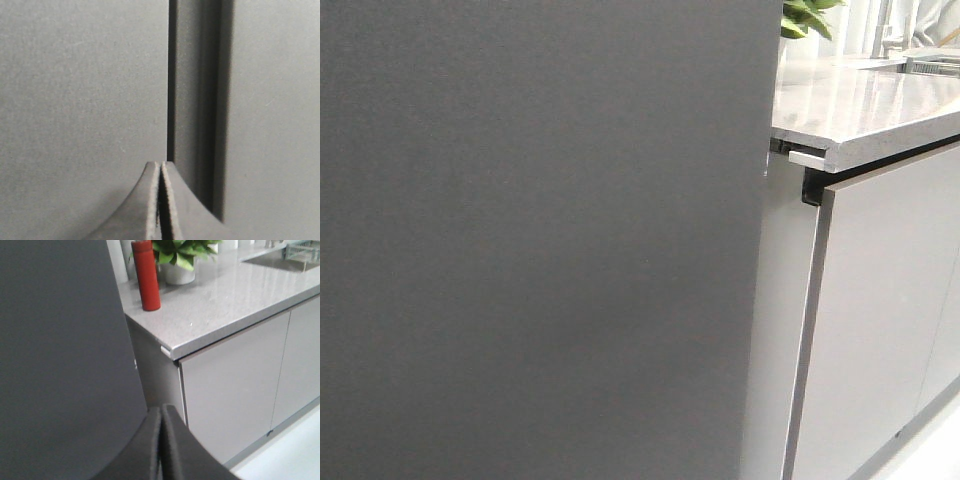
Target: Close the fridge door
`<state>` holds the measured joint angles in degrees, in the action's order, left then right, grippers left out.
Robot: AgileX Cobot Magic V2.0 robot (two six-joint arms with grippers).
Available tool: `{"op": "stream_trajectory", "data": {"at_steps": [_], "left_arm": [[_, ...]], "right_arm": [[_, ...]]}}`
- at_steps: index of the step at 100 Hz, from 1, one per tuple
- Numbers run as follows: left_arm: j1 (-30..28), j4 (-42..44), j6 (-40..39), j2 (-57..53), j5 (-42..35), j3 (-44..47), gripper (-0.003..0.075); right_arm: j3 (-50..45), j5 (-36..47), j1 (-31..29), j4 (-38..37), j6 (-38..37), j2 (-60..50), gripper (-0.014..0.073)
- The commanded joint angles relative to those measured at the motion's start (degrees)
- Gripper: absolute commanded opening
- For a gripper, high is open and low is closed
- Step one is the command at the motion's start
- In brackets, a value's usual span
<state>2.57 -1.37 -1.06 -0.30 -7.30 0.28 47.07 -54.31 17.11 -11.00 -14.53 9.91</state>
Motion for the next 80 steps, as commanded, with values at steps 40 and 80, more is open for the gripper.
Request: {"op": "stream_trajectory", "data": {"at_steps": [40, 80], "left_arm": [[0.2, -0.4, -0.3, -1.2, -4.2, 2.0, -0.0020], [0.2, -0.4, -0.3, -1.2, -4.2, 2.0, -0.0020]], "right_arm": [[0.0, 1.1, -0.4, -0.1, 0.0, 0.8, -0.0044], [-0.6, 7.1, -1.9, -0.7, 0.0, -0.2, -0.0044]]}}
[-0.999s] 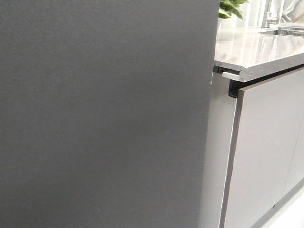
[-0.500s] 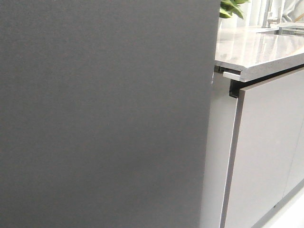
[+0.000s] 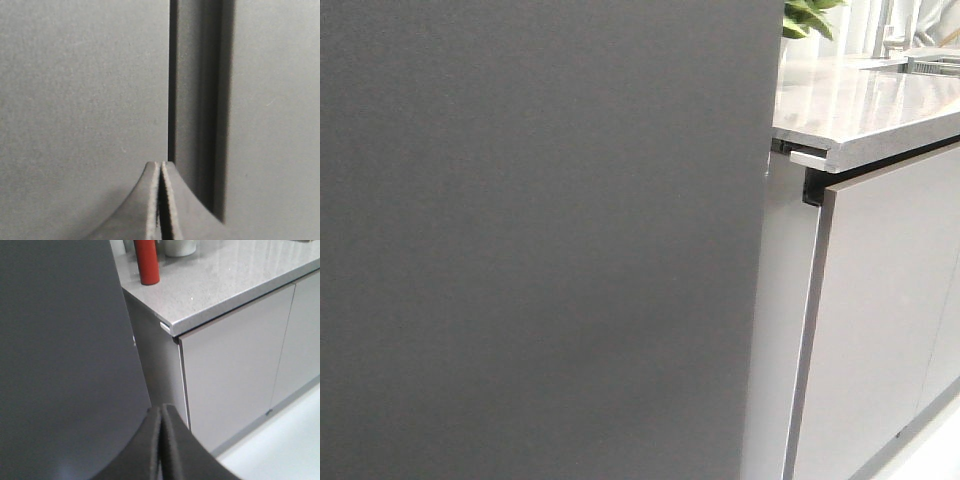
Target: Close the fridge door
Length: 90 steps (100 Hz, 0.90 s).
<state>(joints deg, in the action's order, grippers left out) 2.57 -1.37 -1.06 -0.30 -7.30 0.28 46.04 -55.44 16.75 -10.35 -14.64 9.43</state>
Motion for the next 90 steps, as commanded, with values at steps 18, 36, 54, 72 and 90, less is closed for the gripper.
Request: {"op": "stream_trajectory", "data": {"at_steps": [18, 36, 54, 72, 90], "left_arm": [[0.2, -0.4, -0.3, -1.2, -4.2, 2.0, -0.0020], [0.2, -0.4, -0.3, -1.2, -4.2, 2.0, -0.0020], [0.2, -0.4, -0.3, -1.2, -4.2, 2.0, -0.0020], [0.2, -0.4, -0.3, -1.2, -4.2, 2.0, -0.0020], [0.2, -0.4, -0.3, -1.2, -4.2, 2.0, -0.0020]], "right_arm": [[-8.6, 25.0, -8.3, -2.1, 0.1, -3.1, -0.0044], [-21.8, 38.5, -16.4, -1.6, 0.1, -6.7, -0.0044], [-34.1, 46.5, -22.1, -0.5, 0.1, -8.0, -0.0045], [-43.6, 55.4, -22.5, -0.4, 0.1, -11.0, -0.0045], [-48.2, 58.4, -22.5, -0.4, 0.1, -11.2, -0.0045]]}}
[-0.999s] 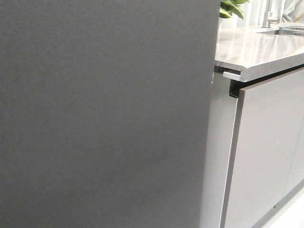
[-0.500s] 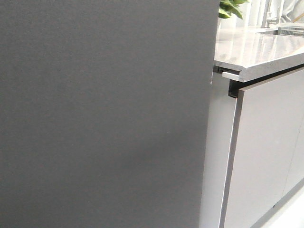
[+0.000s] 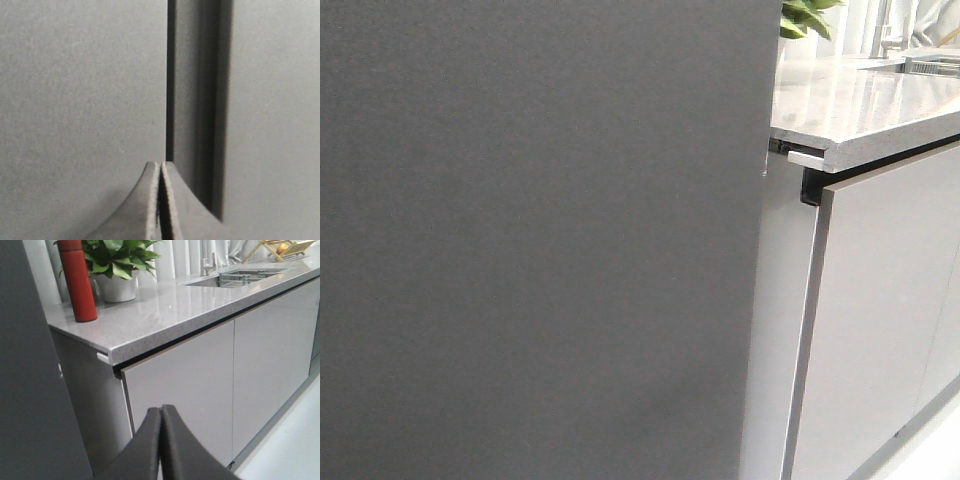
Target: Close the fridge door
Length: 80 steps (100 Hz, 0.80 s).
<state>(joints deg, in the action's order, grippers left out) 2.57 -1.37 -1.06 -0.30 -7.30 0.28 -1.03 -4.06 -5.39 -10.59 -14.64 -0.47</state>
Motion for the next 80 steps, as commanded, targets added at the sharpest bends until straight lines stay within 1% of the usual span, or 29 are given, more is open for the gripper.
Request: {"op": "stream_trajectory", "data": {"at_steps": [1, 80], "left_arm": [[0.2, -0.4, -0.3, -1.2, -4.2, 2.0, -0.0020], [0.2, -0.4, -0.3, -1.2, -4.2, 2.0, -0.0020]], "right_arm": [[-1.1, 6.7, -0.4, -0.2, 0.1, -1.3, -0.0045], [-1.1, 6.3, -0.5, -0.2, 0.1, -1.2, -0.0045]]}}
